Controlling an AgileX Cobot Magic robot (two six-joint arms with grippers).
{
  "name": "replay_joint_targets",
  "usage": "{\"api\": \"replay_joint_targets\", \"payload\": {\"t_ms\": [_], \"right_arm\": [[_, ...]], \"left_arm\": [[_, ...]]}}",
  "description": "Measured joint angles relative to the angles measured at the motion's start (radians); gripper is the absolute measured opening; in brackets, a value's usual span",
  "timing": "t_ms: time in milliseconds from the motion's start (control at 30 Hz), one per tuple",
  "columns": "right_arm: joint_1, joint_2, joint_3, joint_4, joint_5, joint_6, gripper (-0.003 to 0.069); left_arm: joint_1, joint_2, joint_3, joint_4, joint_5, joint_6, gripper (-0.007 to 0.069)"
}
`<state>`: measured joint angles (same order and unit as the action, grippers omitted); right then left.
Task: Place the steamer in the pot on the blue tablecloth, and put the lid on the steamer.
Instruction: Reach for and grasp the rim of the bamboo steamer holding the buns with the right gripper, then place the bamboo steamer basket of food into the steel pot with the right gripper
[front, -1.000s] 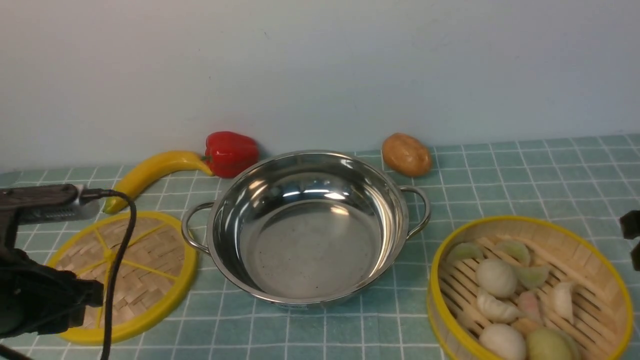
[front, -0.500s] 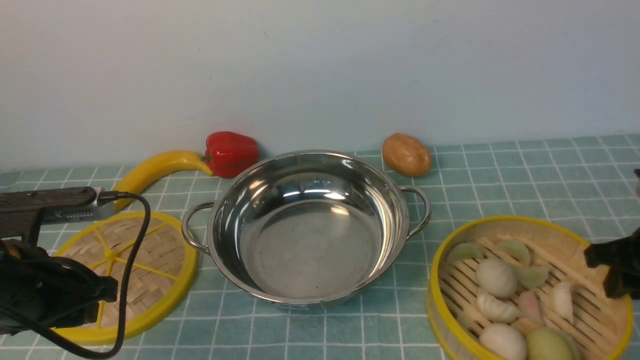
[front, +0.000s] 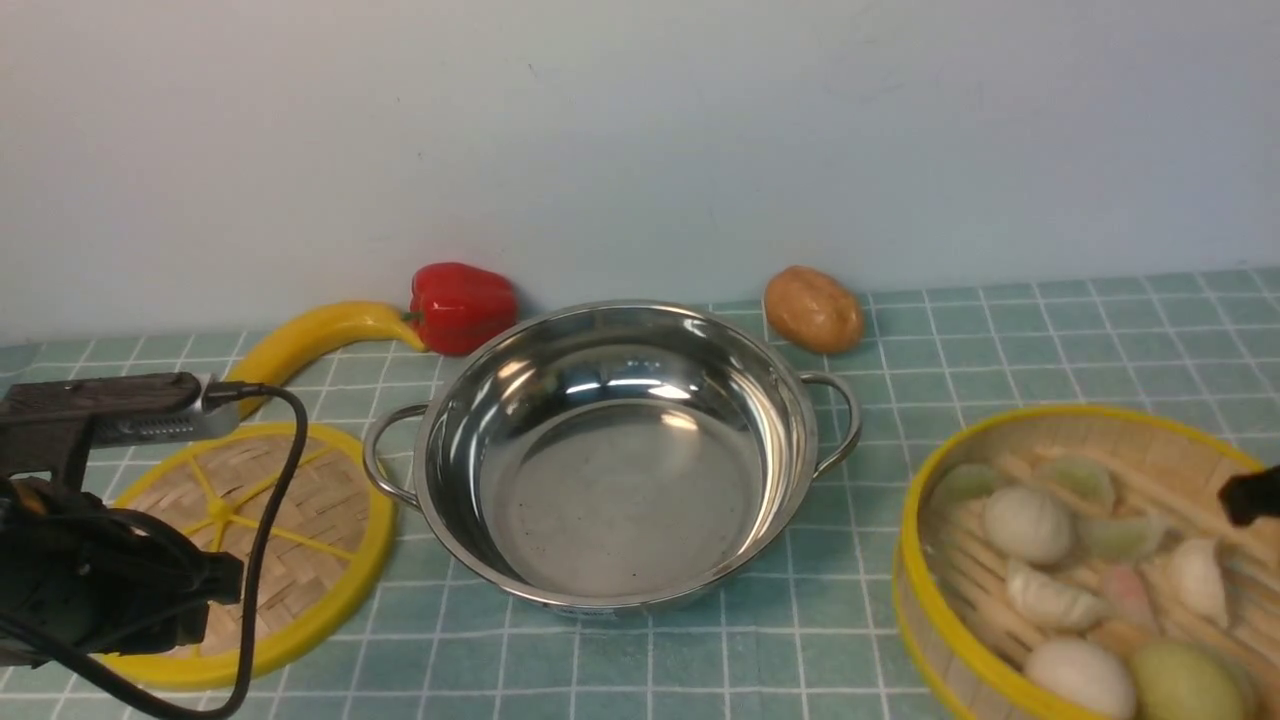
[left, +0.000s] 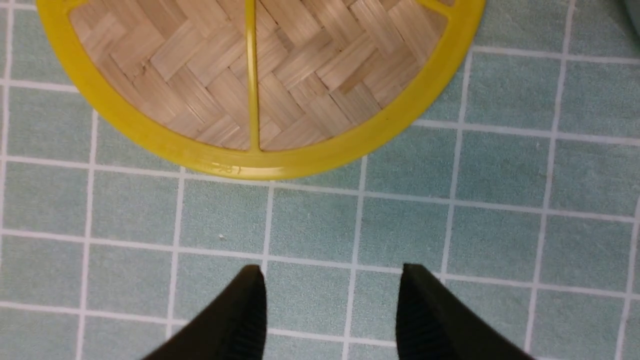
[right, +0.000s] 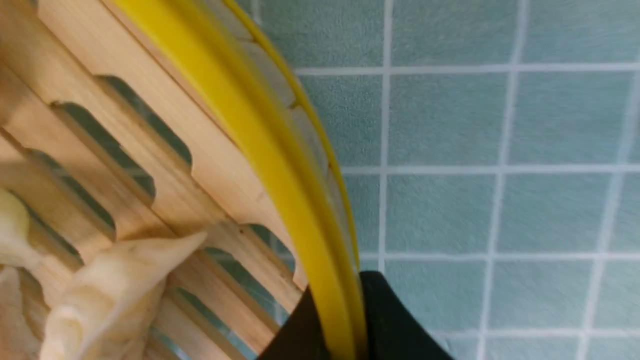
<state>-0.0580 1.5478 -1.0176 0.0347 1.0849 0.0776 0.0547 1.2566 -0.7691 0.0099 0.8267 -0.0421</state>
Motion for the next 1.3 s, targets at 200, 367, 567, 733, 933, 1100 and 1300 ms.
{"api": "replay_joint_targets", "payload": {"t_ms": [200,367,567,733,933,1100,1300], "right_arm": [[0.078,-0.048,-0.233,0.014,0.119,0.005,0.0052],[0.310,0.134,-0.545,0.033,0.149,0.060,0.0052],[0.503,0.512,-1.001,0.041,0.152,0.113,0.0052],[0.545,0.690,-1.170,0.043,0.149,0.138,0.0052],[0.547,0.819,-1.189,0.009,0.157,0.142,0.0052],[0.547,0.863,-1.189,0.008,0.160,0.140,0.0052],[0.547,0.866,-1.192,0.010,0.160,0.138,0.0053]], "left_arm": [[0.000,0.000,0.000,-0.001,-0.008,0.000,0.0337],[0.000,0.000,0.000,-0.001,-0.011,0.000,0.0337],[0.000,0.000,0.000,0.055,0.064,-0.011,0.0337],[0.000,0.000,0.000,0.115,0.094,-0.053,0.0337],[0.000,0.000,0.000,0.127,0.085,-0.071,0.0337],[0.000,0.000,0.000,0.127,0.055,-0.072,0.0337],[0.000,0.000,0.000,0.122,-0.004,-0.072,0.0337]]}}
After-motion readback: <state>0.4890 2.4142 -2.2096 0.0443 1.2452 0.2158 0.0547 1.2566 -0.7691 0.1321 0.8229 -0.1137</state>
